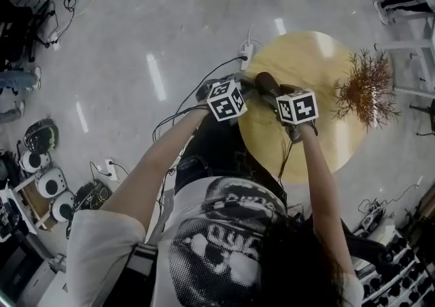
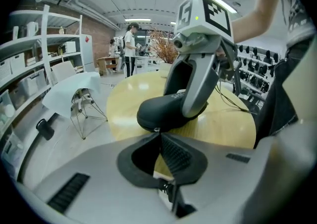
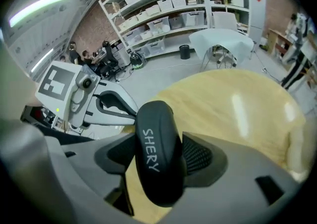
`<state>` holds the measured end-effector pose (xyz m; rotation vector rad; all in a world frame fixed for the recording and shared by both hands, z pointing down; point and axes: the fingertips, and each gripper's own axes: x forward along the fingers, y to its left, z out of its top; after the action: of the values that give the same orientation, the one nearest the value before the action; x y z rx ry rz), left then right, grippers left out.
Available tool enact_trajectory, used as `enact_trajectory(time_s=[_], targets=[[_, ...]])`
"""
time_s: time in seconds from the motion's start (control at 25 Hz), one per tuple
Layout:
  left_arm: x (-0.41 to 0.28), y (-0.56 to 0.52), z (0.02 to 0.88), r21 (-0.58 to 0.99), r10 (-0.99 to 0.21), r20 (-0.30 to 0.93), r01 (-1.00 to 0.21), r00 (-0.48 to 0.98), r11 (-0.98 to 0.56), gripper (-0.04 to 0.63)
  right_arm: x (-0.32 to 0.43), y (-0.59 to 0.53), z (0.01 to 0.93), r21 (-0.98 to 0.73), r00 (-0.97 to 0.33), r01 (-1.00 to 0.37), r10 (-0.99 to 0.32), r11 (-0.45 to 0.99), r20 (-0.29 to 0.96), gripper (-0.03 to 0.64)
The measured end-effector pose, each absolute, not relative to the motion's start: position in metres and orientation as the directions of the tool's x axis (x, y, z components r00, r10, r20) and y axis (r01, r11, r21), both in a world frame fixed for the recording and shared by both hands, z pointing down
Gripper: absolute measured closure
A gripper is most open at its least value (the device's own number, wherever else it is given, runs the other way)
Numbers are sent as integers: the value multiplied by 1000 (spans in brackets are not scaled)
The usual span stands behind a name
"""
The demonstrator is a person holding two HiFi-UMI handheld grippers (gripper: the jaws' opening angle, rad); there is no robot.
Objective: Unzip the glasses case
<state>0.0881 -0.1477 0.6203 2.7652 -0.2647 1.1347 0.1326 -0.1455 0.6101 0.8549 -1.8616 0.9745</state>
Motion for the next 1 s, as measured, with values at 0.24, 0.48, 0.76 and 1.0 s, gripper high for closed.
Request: enact_trajectory(time_s=[0.24,0.48,0.76,1.0], targets=[[88,-146,618,69,-140,698,-261,702,-963,581,131,-146,610,-334,-416,-879,-208,340,885,321],[87,-145,624,36,-135,721,-232,680,-972,583,127,-143,609,-314,-426,-856,-217,410,878,321],[86,-155,629,-21,-129,747,-170,652,-985,583,124,-148,598,-239,-439,-724,-165,647,883,297],[89,-161,627,-36,-123,748,-145,653,-989,583,121,-155,599,-330,-506,-722,-139,609,851,356]])
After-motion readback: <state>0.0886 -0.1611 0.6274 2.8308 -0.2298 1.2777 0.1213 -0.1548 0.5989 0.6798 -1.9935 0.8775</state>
